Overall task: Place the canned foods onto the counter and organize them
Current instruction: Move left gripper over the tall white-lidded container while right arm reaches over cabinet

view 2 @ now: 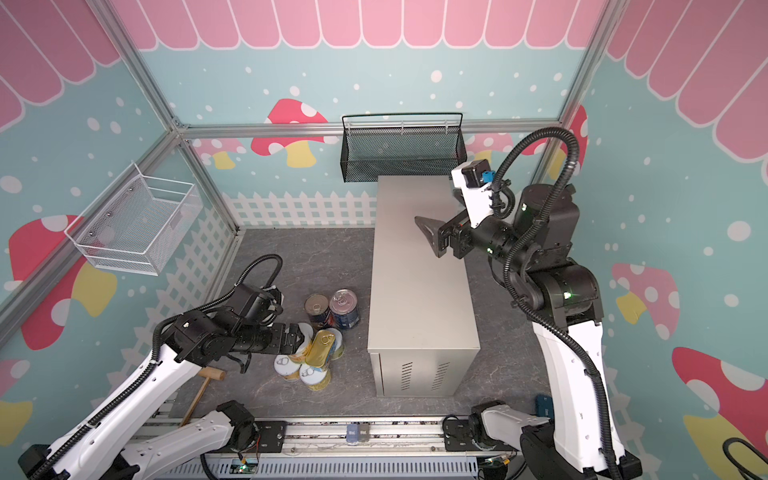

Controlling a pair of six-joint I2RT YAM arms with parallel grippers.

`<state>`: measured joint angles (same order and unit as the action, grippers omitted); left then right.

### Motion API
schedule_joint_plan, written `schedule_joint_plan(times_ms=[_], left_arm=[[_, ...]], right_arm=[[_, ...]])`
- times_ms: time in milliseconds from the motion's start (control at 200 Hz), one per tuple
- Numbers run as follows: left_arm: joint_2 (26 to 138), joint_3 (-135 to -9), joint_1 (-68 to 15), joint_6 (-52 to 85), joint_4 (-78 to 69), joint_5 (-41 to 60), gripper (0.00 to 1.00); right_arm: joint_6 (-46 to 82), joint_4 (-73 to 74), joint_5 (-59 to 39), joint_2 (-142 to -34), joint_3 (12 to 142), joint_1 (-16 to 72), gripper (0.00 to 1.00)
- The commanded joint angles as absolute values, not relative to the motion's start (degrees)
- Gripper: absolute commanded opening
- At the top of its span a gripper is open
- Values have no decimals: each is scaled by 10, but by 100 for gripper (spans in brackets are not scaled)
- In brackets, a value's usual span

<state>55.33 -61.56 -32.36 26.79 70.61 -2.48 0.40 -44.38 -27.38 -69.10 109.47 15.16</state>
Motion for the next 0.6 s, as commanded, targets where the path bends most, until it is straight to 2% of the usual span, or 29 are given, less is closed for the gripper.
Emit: schedule_joint_plan(times_ms=[0, 335, 490, 595], left_arm=[[561, -612, -338, 303, 718, -62, 100], [611, -611, -385, 347, 703, -136, 100], [615, -594, -385, 355, 674, -118, 100], [627, -584, -387, 357, 662, -110, 100]], right_arm=[[-16, -480, -323, -687, 1079, 171, 98], [-35, -455, -327, -648, 986, 237, 99], [-50, -461, -338, -651, 981, 269, 99], [-58, -485, -302, -675, 1006, 328, 99]])
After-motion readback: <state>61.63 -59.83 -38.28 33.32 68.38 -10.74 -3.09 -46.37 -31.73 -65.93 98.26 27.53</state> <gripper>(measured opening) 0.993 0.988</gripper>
